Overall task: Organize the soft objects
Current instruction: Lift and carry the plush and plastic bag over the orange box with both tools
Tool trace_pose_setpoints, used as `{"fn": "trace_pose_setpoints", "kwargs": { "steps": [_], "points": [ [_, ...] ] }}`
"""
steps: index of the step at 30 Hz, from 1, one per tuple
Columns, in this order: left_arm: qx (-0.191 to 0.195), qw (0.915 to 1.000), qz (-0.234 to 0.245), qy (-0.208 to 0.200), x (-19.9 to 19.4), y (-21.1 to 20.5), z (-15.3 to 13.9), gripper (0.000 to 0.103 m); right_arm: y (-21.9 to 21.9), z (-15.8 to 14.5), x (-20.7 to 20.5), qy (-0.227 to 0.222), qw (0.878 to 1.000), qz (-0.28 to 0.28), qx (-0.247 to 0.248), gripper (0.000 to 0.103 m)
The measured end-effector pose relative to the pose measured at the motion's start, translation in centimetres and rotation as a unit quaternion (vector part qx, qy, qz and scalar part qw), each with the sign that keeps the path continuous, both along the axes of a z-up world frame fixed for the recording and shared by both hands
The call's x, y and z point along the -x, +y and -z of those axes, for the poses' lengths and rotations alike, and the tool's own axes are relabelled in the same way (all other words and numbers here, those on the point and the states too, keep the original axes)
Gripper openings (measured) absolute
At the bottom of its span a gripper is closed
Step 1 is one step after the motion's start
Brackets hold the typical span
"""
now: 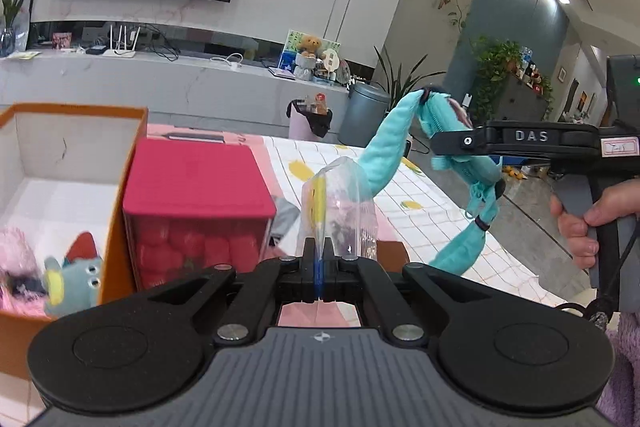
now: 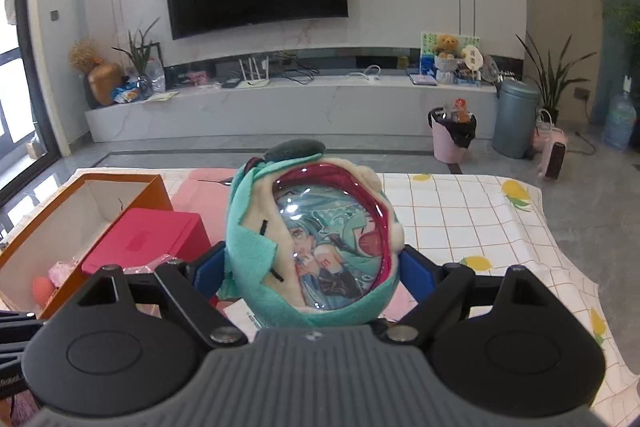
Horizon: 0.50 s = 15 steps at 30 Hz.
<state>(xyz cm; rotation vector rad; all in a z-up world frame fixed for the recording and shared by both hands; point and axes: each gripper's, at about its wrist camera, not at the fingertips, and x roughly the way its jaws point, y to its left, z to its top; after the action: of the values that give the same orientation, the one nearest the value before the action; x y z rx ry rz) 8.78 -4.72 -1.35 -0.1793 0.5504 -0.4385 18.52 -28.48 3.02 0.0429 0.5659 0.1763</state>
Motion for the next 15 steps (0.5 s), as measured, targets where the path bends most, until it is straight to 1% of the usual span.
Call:
{"fn": "trace_pose_setpoints", "kwargs": {
  "steps": [2,5,8,10,12,15],
  "points": [
    [-0.003,1.0,-0.004,-0.003,-0.3,0.0,-0.6,0.0,0.4,-0.5,-0.5,0.001,1.0,0.001,0.003,0.086],
    [-0.009,0.9998,-0.015,-0.008,-1.0,0.1,-1.6,0.0,1.8,-1.6,-1.3,-0.007,1.0,-0.005,0.027,0.086],
    [-0.011,0.9994,-0.026,-0.02,-1.6,0.7,-2.9,0.0,3.4,-2.9,-2.1,-0.029,0.999,0.002,0.04,0.086],
    [-0.015,0.9989,-0.031,-0.034,-2.1,1.3,-3.7,0.0,4.7,-3.6,-2.6,-0.044,0.997,0.003,0.058,0.086],
    [-0.021,0.9978,-0.045,-0.042,-2.7,1.9,-4.3,0.0,5.9,-4.6,-3.0,-0.056,0.996,-0.007,0.068,0.086],
    [-0.023,0.9971,-0.059,-0.041,-3.8,3.0,-5.2,0.0,7.8,-6.2,-3.9,-0.066,0.995,-0.03,0.071,0.086]
  ]
}}
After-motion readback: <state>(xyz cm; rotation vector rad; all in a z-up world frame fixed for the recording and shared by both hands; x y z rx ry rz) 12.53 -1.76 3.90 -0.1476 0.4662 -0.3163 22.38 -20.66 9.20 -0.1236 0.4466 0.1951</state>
